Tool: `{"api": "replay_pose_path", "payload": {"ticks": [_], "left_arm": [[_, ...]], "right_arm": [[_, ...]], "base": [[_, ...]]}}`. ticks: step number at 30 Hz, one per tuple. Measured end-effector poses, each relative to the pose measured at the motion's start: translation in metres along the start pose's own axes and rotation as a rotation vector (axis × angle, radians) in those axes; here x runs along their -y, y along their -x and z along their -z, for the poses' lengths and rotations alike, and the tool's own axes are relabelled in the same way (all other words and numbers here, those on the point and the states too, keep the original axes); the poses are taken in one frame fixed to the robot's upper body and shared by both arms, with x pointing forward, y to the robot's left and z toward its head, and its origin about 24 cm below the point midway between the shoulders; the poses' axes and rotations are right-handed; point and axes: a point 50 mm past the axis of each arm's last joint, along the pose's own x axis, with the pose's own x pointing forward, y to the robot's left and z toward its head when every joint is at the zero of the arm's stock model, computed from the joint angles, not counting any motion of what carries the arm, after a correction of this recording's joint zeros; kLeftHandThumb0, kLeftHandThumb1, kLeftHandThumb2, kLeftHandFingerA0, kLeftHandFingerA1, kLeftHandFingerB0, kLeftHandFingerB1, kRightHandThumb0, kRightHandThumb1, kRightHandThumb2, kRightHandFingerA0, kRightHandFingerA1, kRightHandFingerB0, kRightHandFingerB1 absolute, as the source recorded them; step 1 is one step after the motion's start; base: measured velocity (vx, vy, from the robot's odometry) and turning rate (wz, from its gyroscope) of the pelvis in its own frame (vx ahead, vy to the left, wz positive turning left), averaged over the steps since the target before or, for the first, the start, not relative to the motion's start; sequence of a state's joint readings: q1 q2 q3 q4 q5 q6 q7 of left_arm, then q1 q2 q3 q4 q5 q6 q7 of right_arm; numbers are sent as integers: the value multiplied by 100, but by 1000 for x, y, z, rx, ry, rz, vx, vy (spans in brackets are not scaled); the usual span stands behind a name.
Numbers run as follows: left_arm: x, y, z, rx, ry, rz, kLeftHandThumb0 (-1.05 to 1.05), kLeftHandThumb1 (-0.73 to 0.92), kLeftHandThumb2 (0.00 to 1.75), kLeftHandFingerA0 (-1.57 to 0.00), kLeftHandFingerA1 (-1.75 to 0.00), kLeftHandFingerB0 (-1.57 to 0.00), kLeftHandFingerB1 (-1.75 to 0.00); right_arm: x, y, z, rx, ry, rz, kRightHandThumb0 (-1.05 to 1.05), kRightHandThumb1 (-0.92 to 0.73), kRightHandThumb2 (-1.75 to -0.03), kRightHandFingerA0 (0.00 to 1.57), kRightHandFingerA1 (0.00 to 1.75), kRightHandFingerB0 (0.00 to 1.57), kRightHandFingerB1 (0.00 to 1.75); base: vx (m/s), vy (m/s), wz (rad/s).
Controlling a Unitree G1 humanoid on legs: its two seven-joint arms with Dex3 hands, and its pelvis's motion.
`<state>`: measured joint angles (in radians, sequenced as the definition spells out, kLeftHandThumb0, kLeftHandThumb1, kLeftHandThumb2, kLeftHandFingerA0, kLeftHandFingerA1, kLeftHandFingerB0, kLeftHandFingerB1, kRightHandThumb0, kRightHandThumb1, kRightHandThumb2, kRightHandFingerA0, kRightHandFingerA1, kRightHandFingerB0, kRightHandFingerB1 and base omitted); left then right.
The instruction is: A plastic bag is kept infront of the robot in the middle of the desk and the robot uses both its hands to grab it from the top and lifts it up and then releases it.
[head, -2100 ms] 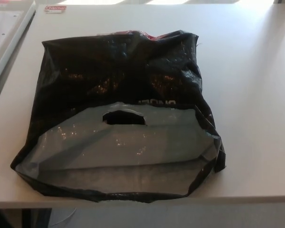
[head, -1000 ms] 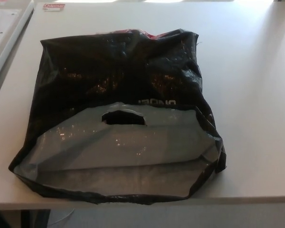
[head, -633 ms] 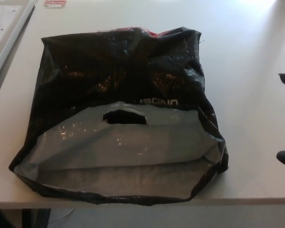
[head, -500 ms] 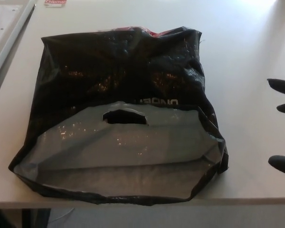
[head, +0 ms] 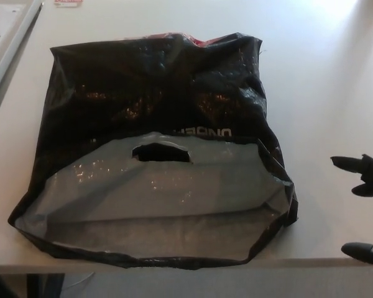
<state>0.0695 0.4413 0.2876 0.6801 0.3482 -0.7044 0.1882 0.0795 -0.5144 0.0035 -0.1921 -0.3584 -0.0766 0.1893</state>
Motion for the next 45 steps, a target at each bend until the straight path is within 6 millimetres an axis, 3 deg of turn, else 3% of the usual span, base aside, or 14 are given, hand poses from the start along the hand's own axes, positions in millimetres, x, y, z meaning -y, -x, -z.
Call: {"api": "replay_pose_path", "payload": {"ticks": [2, 3, 5, 6, 8, 9, 11, 12, 20, 25, 26, 35, 36, 45], "left_arm": [[7, 1, 2, -9, -10, 27, -37, 45, 54, -39, -34, -5, -26], [12, 1, 2, -14, -17, 44, -39, 45, 54, -39, -34, -5, -26], [17, 3, 3, -17, -25, 61, -41, 46, 54, -39, -34, -3, -26], [19, 4, 3, -17, -28, 67, -44, 37, 66, -34, -44, -7, -20], [21, 4, 3, -15, -30, 69, -39, 46, 54, -38, -34, -4, -26], [21, 4, 3, -16, -31, 70, -40, 46, 54, -38, -34, -4, -26], [23, 6, 5, -30, -30, 74, -38, 46, 54, -38, -34, -4, -26], [24, 6, 6, -33, -31, 75, -37, 47, 54, -36, -33, -2, -25], [18, 0, 7, -47, -52, 63, -36, 47, 55, -33, -34, -4, -22], [18, -7, 6, -55, -46, 55, -36, 48, 55, -33, -33, -4, -22], [17, -7, 6, -58, -47, 55, -39, 49, 55, -35, -33, -2, -25], [20, -22, 0, -69, -49, 50, -37, 46, 54, -36, -33, -5, -26], [21, -23, -1, -72, -44, 47, -45, 38, 62, -34, -41, -8, -31], [42, -21, -6, -145, 78, -94, -38, 49, 56, -32, -33, -10, -23]], "right_arm": [[-5, -2, 5, -17, 6, -20, -54, -43, -53, 47, 56, 18, 34], [-9, -2, 6, -23, 10, -34, -60, -37, -71, 44, 60, 14, 42], [-13, -2, 8, -27, 15, -51, -56, -43, -53, 47, 56, 18, 34], [-15, -3, 9, -27, 17, -60, -60, -36, -70, 44, 61, 13, 42], [-19, -2, 9, -23, 21, -72, -56, -43, -53, 46, 56, 17, 34], [-20, -2, 9, -20, 23, -77, -59, -36, -70, 43, 61, 12, 42], [-24, -1, 11, -23, 24, -86, -54, -43, -53, 45, 57, 16, 34], [-25, 0, 12, -25, 24, -90, -57, -37, -68, 40, 59, 11, 40], [-31, 2, 18, -43, 20, -103, -58, -37, -69, 36, 58, 9, 40], [-33, 2, 18, -43, 14, -105, -52, -44, -53, 42, 55, 15, 32], [-34, 2, 18, -43, 12, -107, -59, -37, -71, 37, 59, 9, 41], [-43, 0, 15, -30, -4, -121, -60, -39, -68, 42, 59, 11, 40], [-44, 0, 14, -27, -5, -122, -53, -43, -54, 43, 53, 14, 33], [-48, -5, 11, -20, -26, -116, -59, -39, -71, 37, 57, 8, 40]], "base": [[0, 0, 0], [0, 0, 0], [0, 0, 0], [0, 0, 0], [0, 0, 0], [0, 0, 0], [0, 0, 0], [0, 0, 0], [0, 0, 0], [0, 0, 0], [0, 0, 0], [-3, 0, 1], [0, 0, 0], [-15, -3, 7]]}}
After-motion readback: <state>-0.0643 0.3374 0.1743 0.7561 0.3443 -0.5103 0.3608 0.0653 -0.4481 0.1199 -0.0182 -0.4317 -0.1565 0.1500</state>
